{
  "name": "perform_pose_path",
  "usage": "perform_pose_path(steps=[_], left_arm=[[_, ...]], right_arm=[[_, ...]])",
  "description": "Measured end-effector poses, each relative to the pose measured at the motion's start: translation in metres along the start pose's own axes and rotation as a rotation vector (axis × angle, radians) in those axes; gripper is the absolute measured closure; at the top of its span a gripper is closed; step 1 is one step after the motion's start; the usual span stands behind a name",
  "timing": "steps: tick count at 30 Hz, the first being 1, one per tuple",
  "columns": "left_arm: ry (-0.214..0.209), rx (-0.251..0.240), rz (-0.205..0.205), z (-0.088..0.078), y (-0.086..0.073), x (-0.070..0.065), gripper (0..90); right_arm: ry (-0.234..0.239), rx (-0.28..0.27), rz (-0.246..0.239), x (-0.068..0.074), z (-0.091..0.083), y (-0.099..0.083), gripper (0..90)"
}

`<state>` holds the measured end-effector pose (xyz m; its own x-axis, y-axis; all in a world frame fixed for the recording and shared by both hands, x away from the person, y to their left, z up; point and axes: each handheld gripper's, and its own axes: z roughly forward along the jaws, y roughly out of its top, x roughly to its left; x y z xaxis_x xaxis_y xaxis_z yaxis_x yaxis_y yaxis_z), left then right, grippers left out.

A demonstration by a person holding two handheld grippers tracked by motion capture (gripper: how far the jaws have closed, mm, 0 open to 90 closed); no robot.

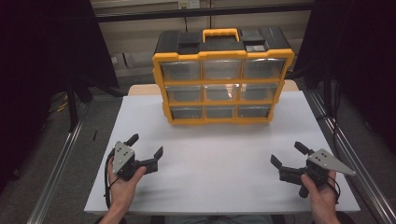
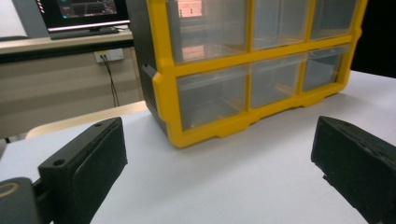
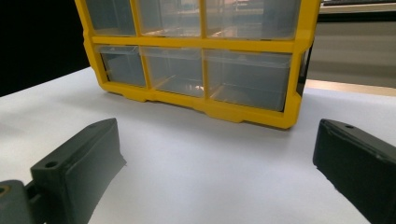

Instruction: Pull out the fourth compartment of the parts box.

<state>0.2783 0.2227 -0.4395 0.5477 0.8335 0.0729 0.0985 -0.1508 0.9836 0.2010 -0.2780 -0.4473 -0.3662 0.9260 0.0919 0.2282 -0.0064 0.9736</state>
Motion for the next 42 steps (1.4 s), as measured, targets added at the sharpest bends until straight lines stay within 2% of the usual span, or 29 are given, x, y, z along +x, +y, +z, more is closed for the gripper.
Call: perform_pose_path(steps=[11, 13, 14, 16, 21, 22, 24, 25, 28, 30, 32, 33, 34, 36, 37, 38, 40, 42], left_arm=[[-0.015, -0.002, 0.071, 0.016, 0.003, -0.002, 3.1], [-0.012, 0.002, 0.094, 0.016, 0.004, -0.003, 3.1], [-0.016, 0.015, 0.124, 0.017, 0.004, -0.002, 3.0], [-0.003, 0.012, 0.146, 0.020, 0.004, -0.005, 2.9], [-0.011, -0.002, 0.134, 0.031, 0.006, -0.005, 2.9], [0.012, -0.023, 0.157, 0.035, 0.007, -0.005, 3.0], [0.021, -0.034, 0.164, 0.037, 0.008, -0.005, 3.2], [0.038, -0.035, 0.190, 0.042, 0.009, -0.004, 3.3], [0.043, -0.029, 0.193, 0.048, 0.011, -0.002, 3.1], [0.073, -0.025, 0.172, 0.054, 0.013, 0.001, 2.8], [0.078, -0.028, 0.166, 0.058, 0.017, 0.004, 2.8], [0.083, -0.016, 0.179, 0.059, 0.019, 0.006, 2.4], [0.085, -0.024, 0.182, 0.062, 0.020, 0.006, 2.0], [0.066, -0.032, 0.191, 0.067, 0.022, 0.006, 2.3], [0.048, -0.033, 0.205, 0.068, 0.023, 0.005, 2.3], [0.033, -0.057, 0.217, 0.070, 0.024, 0.003, 3.1], [0.003, -0.064, 0.269, 0.074, 0.025, -0.003, 2.9], [-0.012, -0.068, 0.280, 0.075, 0.025, -0.004, 1.8]], right_arm=[[0.002, 0.005, 0.012, -0.003, 0.001, 0.000, 1.0], [-0.001, 0.004, 0.012, -0.002, 0.001, 0.000, 1.0], [0.002, 0.007, 0.011, -0.002, 0.001, 0.000, 1.0], [0.002, 0.008, 0.011, -0.002, 0.002, 0.000, 0.9], [0.005, 0.009, 0.020, -0.003, 0.004, -0.001, 0.9], [0.005, 0.011, 0.019, -0.003, 0.003, 0.000, 0.9], [0.004, 0.007, 0.025, -0.003, 0.003, -0.001, 0.9], [0.010, 0.015, 0.042, -0.004, 0.003, -0.001, 0.9], [0.012, 0.010, 0.059, -0.006, 0.004, -0.001, 0.9], [0.011, 0.011, 0.056, -0.007, 0.004, -0.001, 0.9], [0.012, 0.013, 0.056, -0.007, 0.004, -0.002, 0.9], [0.012, 0.008, 0.057, -0.008, 0.003, -0.002, 1.3], [0.010, 0.003, 0.055, -0.008, 0.003, -0.002, 1.3], [0.010, 0.003, 0.050, -0.008, 0.002, -0.001, 1.3], [0.010, 0.003, 0.050, -0.008, 0.002, -0.001, 1.3], [0.015, 0.004, 0.046, -0.007, 0.002, -0.001, 1.3], [0.022, 0.004, 0.046, -0.006, 0.003, -0.001, 1.3], [0.020, 0.006, 0.049, -0.005, 0.003, -0.001, 1.3]])
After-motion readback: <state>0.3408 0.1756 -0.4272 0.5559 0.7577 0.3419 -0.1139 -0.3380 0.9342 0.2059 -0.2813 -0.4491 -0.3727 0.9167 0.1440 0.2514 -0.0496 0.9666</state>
